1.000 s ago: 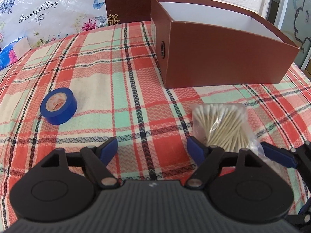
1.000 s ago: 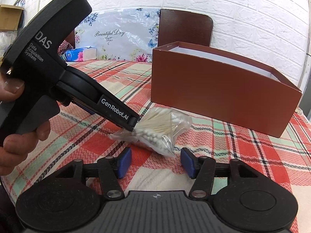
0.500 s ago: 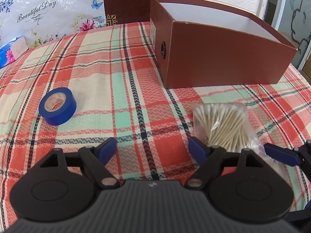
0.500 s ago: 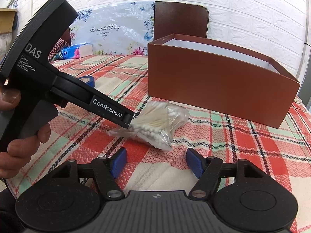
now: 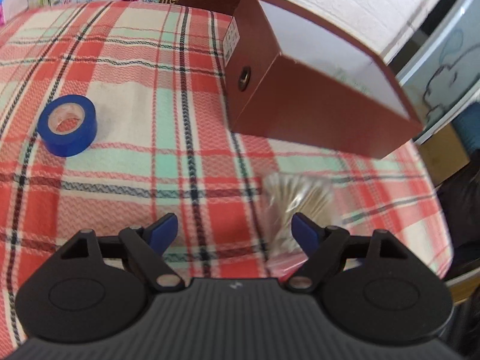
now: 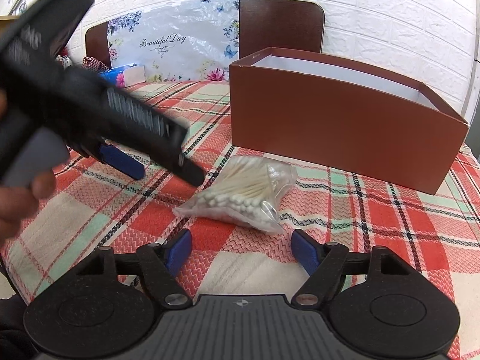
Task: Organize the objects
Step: 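Carry the swab bag toward the brown box with the left gripper, then lower the swab bag into the brown box and open the left gripper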
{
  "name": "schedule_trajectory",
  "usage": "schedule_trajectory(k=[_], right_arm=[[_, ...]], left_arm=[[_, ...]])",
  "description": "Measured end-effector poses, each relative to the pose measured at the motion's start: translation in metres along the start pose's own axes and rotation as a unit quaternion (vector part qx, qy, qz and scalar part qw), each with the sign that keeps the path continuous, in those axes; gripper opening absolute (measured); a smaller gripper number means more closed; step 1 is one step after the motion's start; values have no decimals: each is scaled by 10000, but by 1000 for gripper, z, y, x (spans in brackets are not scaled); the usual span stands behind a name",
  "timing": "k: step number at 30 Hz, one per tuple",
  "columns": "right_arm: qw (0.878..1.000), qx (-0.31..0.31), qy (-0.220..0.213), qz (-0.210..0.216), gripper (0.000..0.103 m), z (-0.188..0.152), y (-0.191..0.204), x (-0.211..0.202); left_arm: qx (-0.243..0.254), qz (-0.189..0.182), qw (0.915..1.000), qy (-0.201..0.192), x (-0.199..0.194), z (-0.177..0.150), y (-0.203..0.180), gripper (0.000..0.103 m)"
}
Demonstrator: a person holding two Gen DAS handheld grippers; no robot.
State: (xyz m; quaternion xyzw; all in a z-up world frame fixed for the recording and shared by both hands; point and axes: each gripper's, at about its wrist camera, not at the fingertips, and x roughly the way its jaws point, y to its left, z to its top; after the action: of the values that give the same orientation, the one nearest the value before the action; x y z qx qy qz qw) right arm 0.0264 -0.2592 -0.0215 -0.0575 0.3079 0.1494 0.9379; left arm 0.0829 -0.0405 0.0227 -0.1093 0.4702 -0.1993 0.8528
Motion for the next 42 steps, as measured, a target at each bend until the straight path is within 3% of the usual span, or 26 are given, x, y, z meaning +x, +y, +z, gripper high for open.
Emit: schedule_trajectory(k=[3,10,23,26,27,30,32,33,42], right_arm=[[10000,39,-1,14,74,2,-1,2],[9997,234,26,52,74,12,-12,9],[9982,465,-52,363,77,24,-17,25],[9973,602,-51,406,78,26,-19,27],[9972,626,-60,411,67,26,-19,28],[9965,718,-108,403,43,23,-21,24],[9957,802,-170,421,40,20,-25,18],[9955,842,-203,388,35,18,-28,17],[9940,908,-376,-475,31,-21,-50,-32]], left_arm=[[37,-103,9999,-47,-2,4,-8,84],[462,-243,9982,291,18,4,-37,79],[566,208,9976,337,28,12,-43,75],[639,135,9971,401,37,12,-49,63],[644,58,9970,431,38,12,-52,56],[738,44,9959,523,41,10,-64,53],[816,-164,9943,661,44,5,-74,37],[863,-201,9937,691,45,2,-80,38],[1611,-694,9811,812,53,-24,-138,37]])
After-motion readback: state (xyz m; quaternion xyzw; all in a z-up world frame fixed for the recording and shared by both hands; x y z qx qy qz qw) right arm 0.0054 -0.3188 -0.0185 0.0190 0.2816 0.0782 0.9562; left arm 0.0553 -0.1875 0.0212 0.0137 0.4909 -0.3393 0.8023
